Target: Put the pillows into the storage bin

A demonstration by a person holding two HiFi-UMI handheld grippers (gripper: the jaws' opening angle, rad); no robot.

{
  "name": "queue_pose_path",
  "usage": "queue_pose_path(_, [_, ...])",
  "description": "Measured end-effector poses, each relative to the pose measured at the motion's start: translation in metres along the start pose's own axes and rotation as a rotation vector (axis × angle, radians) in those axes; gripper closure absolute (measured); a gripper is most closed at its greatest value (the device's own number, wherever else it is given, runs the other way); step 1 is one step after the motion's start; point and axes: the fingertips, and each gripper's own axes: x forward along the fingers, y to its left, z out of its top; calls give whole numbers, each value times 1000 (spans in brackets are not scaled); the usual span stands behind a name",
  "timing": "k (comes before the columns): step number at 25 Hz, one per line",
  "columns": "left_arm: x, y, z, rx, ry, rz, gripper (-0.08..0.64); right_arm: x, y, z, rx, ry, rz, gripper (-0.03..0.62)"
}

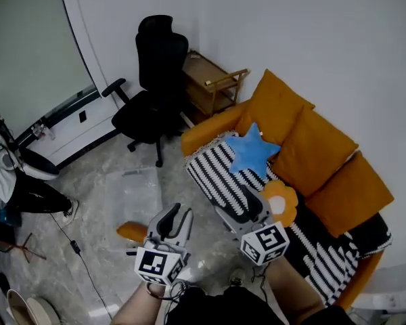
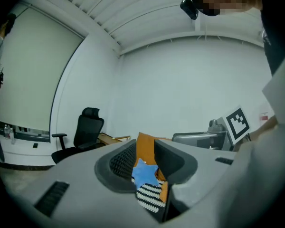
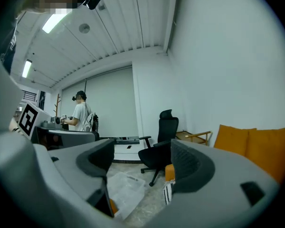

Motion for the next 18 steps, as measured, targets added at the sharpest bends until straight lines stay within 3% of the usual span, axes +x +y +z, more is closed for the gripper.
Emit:
queue_pose_path(8, [100,-127,-39,-10,37,-148,442,-94,-138,-41,75,32,-154,210])
queue_pose_path(18, [175,-224,-59,-7,108,-368,440,-176,-231,-80,205,61,-380,210])
